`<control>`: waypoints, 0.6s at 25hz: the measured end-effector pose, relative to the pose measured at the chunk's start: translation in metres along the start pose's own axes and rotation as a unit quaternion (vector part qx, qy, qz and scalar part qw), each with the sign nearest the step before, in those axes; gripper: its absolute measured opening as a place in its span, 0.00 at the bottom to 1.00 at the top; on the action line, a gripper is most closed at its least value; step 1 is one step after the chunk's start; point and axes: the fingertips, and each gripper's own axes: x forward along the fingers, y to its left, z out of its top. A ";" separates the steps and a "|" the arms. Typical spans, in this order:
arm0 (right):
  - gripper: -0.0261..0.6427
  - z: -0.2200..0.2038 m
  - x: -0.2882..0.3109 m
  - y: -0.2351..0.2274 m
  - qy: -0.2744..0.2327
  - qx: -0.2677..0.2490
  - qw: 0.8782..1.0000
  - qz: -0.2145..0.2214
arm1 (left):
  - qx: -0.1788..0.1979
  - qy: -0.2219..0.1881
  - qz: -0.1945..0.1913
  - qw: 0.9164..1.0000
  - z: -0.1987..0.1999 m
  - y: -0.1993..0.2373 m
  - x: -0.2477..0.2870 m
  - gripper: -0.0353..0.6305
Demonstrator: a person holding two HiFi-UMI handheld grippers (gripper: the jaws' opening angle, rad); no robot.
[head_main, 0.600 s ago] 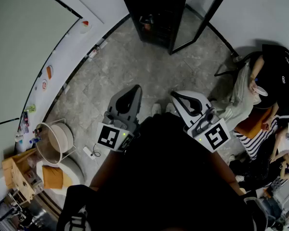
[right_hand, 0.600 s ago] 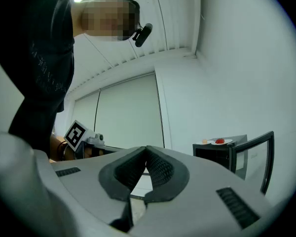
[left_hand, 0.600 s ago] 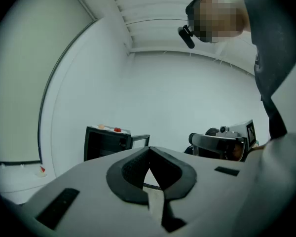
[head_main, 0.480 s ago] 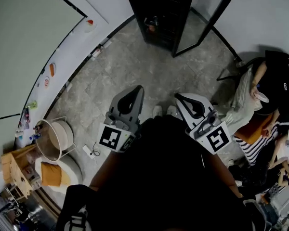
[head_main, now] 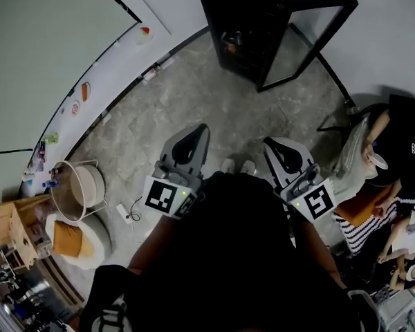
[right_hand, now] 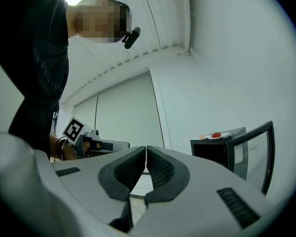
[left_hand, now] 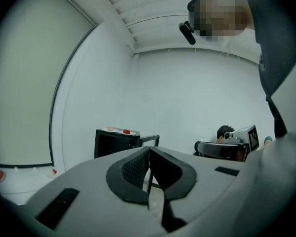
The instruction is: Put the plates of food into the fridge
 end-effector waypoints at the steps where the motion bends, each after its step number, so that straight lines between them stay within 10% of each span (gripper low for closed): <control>1: 0.08 -0.002 0.000 -0.001 0.002 0.002 1.000 0.001 | 0.000 0.001 0.002 1.000 -0.001 -0.001 0.000 0.09; 15: 0.08 -0.025 -0.026 -0.022 0.027 0.044 0.999 -0.012 | -0.005 -0.010 0.017 1.000 -0.006 -0.009 0.003 0.09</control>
